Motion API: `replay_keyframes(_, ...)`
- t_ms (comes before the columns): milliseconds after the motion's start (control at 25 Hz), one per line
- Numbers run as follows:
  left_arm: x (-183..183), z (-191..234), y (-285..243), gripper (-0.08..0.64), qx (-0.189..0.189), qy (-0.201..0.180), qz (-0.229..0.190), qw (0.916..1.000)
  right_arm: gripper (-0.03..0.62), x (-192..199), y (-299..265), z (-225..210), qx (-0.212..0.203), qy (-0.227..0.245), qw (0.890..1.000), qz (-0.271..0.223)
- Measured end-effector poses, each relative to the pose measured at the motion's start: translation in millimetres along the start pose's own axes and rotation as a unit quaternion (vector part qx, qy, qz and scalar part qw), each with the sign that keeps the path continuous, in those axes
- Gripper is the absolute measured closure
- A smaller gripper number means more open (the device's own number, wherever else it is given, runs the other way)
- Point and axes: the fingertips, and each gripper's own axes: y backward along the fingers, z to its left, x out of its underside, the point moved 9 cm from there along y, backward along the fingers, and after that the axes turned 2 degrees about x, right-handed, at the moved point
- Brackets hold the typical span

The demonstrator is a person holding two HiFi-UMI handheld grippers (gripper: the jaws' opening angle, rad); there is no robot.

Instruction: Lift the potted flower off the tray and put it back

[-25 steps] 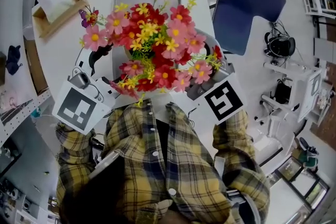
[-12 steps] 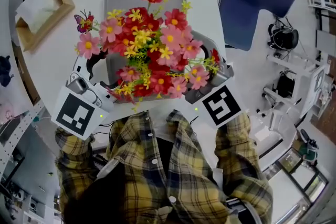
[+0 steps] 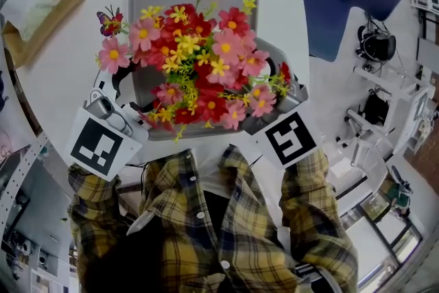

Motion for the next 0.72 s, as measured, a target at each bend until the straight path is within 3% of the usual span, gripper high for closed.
replay_keyframes(720, -5.0, 0.4, -0.4, 0.222, -0.001, -0.013, 0.026, 0.9996, 0.224, -1.6, -1.1, -1.0, -0.001, 0.000, 1.000, 0.006)
